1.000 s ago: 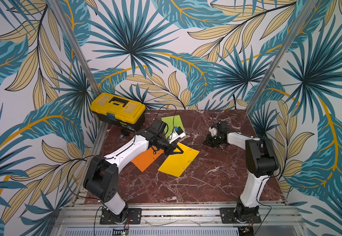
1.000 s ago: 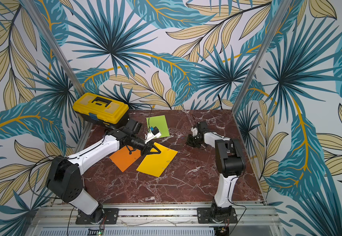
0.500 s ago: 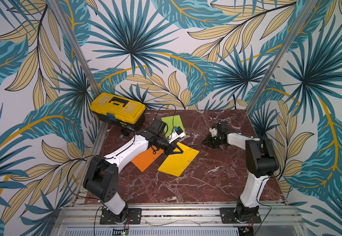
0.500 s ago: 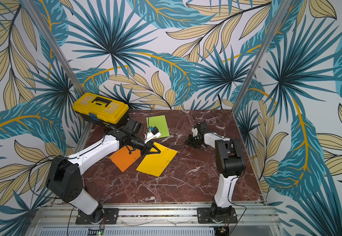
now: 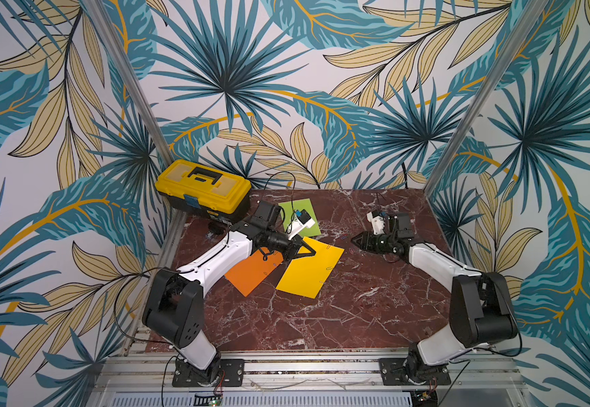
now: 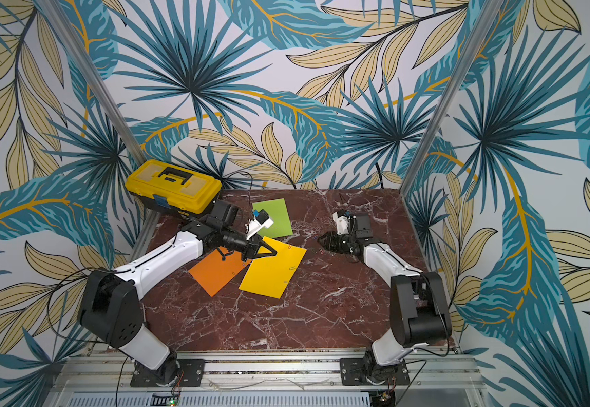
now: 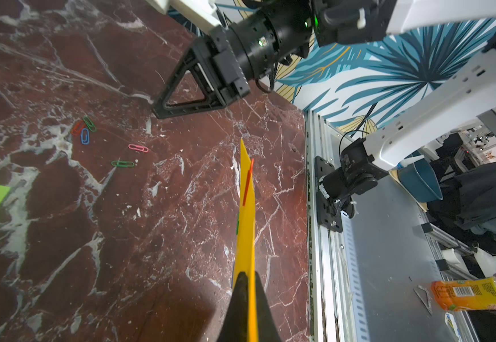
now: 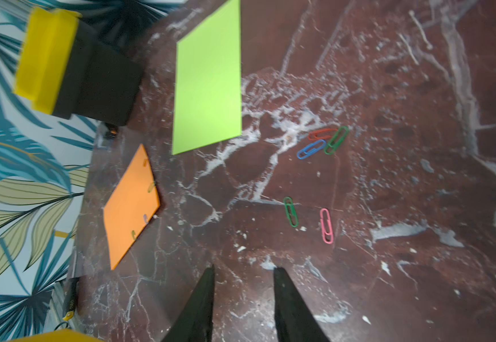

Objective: Unclip the paperclips from the documents
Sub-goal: Place the paper clip at the center of the board, then adjust the document.

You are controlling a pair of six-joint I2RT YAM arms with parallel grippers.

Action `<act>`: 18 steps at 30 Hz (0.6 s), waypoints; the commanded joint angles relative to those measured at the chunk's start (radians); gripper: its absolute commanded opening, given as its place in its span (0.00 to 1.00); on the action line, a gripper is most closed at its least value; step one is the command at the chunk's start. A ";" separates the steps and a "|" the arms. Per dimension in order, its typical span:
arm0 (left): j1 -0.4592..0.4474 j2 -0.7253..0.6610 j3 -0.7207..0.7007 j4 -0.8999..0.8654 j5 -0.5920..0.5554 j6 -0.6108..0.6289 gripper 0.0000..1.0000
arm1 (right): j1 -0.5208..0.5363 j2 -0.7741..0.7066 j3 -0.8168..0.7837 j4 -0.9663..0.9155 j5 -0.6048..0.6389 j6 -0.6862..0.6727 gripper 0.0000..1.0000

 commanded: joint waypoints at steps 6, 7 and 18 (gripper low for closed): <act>0.030 0.023 0.030 0.115 0.081 -0.056 0.00 | 0.001 -0.160 -0.204 0.330 -0.261 -0.047 0.47; 0.031 0.027 0.036 0.115 0.087 -0.053 0.00 | 0.003 -0.172 -0.221 0.363 -0.290 -0.042 0.49; 0.034 0.022 0.042 0.122 0.091 -0.047 0.00 | 0.026 -0.224 -0.287 0.563 -0.442 0.019 0.55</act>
